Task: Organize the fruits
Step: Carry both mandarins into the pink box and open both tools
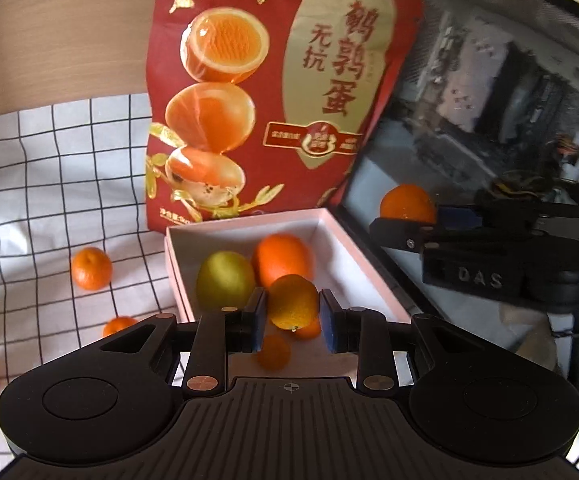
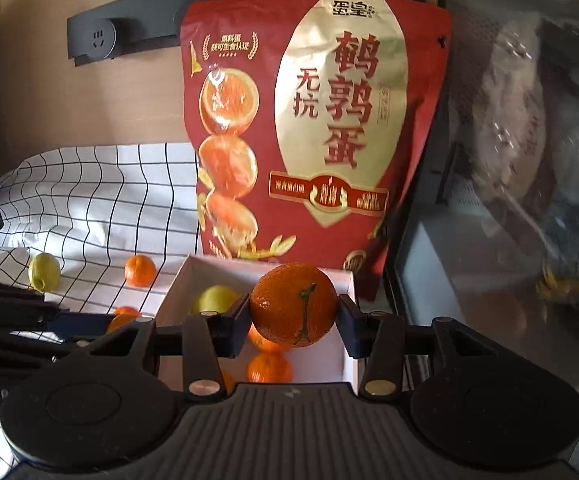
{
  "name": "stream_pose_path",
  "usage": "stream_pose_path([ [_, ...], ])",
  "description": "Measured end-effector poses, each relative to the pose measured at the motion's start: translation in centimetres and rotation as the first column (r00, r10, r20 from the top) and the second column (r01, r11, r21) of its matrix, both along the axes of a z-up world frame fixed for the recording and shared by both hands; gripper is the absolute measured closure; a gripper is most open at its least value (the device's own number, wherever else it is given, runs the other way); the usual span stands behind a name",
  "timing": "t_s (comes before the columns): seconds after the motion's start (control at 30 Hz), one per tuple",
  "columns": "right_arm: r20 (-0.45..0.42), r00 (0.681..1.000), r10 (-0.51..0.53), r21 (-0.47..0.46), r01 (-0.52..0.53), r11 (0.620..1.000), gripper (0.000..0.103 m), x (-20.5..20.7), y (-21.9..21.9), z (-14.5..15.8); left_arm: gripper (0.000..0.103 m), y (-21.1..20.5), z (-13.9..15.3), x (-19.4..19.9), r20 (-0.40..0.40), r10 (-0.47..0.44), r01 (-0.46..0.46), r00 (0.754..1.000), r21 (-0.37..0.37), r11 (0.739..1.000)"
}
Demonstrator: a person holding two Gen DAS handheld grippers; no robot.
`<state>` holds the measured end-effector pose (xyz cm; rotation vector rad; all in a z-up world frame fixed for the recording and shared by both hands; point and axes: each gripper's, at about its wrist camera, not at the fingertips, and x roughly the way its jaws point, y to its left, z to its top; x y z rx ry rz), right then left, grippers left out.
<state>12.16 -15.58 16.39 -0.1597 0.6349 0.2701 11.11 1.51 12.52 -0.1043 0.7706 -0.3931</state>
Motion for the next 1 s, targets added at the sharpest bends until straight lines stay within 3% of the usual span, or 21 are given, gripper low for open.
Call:
stream_pose_path([
  [0.27,-0.103,0.994,0.038,0.003,-0.038,0.999,0.058,3.2,1.0,-1.8,0.071,-0.7,-3.2,3.1,-0.111,0.055,-0.05,0.992,0.046,0.998],
  [0.5,-0.246,0.969,0.008,0.061,0.008,0.998,0.058,5.0,0.7,-5.1,0.071,0.5,-4.3,2.3,-0.13,0.054,-0.063,0.99,-0.07,0.996],
  [0.67,-0.316,0.949,-0.014,0.09,0.045,0.995,0.056,5.5,0.7,-7.4,0.071,0.4,-4.6,1.2,-0.106,0.053,-0.056,0.993,-0.023,0.998],
  [0.77,-0.321,0.947,-0.021,0.109,0.059,0.992,0.048,5.0,0.8,-8.0,0.071,1.1,-4.4,-0.4,-0.086,0.083,-0.088,0.993,-0.059,0.994],
  [0.9,-0.296,0.955,-0.022,0.074,0.046,0.996,0.046,4.2,1.7,-7.8,0.071,3.3,-4.1,-2.8,-0.08,0.143,-0.151,0.987,-0.115,0.982],
  [1.0,-0.273,0.962,-0.022,0.055,0.039,0.998,0.044,3.6,2.5,-7.5,0.071,5.9,-3.8,-4.3,-0.058,0.189,-0.195,0.98,-0.114,0.974],
])
